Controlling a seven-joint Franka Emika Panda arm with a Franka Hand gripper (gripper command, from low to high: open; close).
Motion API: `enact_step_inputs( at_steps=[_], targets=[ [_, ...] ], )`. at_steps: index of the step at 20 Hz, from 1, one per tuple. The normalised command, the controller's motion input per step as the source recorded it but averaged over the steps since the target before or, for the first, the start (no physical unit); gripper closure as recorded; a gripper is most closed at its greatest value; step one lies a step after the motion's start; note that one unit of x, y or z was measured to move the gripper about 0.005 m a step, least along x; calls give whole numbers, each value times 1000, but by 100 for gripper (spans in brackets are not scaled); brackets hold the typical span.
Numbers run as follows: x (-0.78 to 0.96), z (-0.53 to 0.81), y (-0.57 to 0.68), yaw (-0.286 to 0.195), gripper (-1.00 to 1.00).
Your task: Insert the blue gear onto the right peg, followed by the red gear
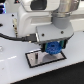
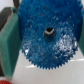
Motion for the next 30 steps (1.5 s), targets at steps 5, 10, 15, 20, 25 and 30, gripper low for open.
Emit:
enact_step_inputs(
  at_steps=[5, 10, 15, 20, 25, 30],
  targets=[
    [122, 148, 7, 0, 100],
    [143, 284, 44, 0, 100],
    [158, 97, -34, 0, 100],
    [258, 296, -75, 0, 100],
    [217, 212, -67, 0, 100],
    [173, -60, -61, 0, 100]
  ],
)
